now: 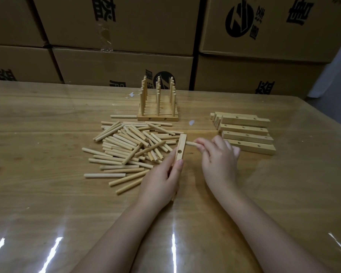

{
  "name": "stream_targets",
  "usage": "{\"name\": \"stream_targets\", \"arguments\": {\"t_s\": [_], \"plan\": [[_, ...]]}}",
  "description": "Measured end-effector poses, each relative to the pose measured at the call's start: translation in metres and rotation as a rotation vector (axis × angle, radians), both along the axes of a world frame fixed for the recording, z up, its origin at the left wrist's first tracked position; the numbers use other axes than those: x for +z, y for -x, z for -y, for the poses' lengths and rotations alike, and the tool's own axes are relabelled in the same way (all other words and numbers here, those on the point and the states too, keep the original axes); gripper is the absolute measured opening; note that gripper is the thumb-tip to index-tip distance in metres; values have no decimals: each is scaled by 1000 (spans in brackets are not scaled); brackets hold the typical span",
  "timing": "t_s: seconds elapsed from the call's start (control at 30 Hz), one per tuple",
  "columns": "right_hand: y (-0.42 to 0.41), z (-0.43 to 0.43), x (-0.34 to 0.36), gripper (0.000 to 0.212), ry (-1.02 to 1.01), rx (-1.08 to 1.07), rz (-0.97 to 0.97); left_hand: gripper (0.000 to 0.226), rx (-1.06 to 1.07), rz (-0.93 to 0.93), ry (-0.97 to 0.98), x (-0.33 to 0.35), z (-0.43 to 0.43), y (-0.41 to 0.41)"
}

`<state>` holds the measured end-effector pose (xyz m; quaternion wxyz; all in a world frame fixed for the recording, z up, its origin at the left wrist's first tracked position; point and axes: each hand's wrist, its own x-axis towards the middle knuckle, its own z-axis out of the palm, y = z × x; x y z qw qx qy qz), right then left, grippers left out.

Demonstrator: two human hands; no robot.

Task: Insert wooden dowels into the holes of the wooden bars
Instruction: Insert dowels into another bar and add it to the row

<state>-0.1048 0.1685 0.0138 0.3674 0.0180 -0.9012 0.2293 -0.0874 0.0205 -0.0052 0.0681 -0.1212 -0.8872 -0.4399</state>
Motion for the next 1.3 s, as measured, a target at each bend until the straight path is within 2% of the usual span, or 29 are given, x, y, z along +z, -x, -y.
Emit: {"name": "stream_targets", "arguments": {"t_s": [0.23,0.47,0.63,0.7,0.83,0.97,1.03,1.1,1.3], "plan": [[-1,0,-3,21,130,45,88,49,19,1,25,1,1,-1],[3,10,-6,23,296,122,45,48,-14,76,-205,-1,1,4],[4,8,-9,39,558,169,-132,24,-16,116,-470,5,1,5],[6,7,-12,40,598,188,-104,23,9,131,-581,7,1,6],[8,15,-20,30,355,323,192,23,43,126,-698,11,0,4],[5,21,-25,45,-83,584,407,27,142,115,-808,10,4,8],[5,21,-28,51,-222,619,471,27,157,115,-822,11,3,9],[5,21,-29,49,-289,610,469,26,143,106,-826,11,3,7],[5,21,-28,31,-244,597,408,24,147,104,-821,12,2,7]]}}
